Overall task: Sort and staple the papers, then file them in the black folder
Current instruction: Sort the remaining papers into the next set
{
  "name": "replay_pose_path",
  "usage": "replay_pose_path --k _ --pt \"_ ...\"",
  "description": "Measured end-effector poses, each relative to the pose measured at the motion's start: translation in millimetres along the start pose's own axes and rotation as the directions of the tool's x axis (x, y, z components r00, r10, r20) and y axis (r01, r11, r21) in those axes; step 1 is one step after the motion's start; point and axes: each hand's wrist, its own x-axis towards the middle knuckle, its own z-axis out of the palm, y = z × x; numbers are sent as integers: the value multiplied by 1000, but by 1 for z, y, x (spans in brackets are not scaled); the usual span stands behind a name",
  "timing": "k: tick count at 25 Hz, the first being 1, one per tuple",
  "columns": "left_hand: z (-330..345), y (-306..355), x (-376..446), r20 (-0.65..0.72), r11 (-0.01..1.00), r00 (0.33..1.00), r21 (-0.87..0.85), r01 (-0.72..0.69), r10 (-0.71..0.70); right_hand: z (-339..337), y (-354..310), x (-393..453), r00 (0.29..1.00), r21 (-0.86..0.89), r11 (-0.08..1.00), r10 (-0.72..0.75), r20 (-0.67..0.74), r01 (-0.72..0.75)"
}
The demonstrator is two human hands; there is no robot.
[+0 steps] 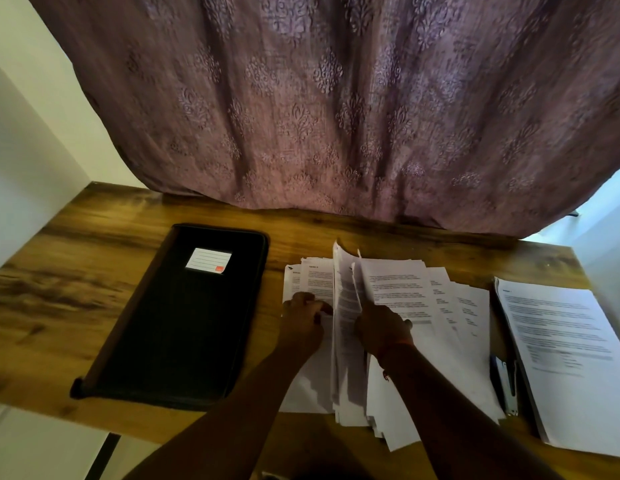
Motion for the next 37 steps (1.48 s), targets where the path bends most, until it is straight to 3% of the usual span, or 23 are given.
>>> replay_pose_path --k 6,11,15,18,20,23,26,32,34,36,37 --pt "-7 8 -6 -77 951 985 -283 124 -151 3 0 0 1000 -13 1000 9 -19 -9" --pt "-11 23 -16 -7 926 997 -373 65 -73 2 2 -2 1000 -59 998 -8 -17 7" --pt "-12 35 -20 125 975 992 -216 42 -16 2 4 -1 1000 -38 999 1 -1 -1" --pt "-4 26 -16 83 982 996 -185 39 -24 2 3 -2 1000 -21 1000 13 -3 -13" --pt "4 12 -8 24 1000 999 -12 -27 28 3 3 -2 1000 -8 1000 10 -15 -10" --pt "22 -7 2 42 966 998 253 -57 48 2 2 -2 1000 -11 1000 14 -22 -15" --pt "12 9 -7 104 969 994 240 -56 32 2 2 -3 1000 -48 999 20 -3 -20" --pt "4 20 -8 81 958 996 282 -45 23 -3 3 -5 999 24 999 39 -7 -39" --pt "0 22 -9 11 980 999 191 -51 49 -5 2 -6 999 62 997 40 2 -40" --pt "-4 29 -15 -97 991 995 -126 -42 30 -4 1 -4 1000 -5 1000 17 17 -17" --pt "-7 35 -19 -103 943 994 -333 -10 -26 -3 1 -3 999 -17 1000 18 26 -18"
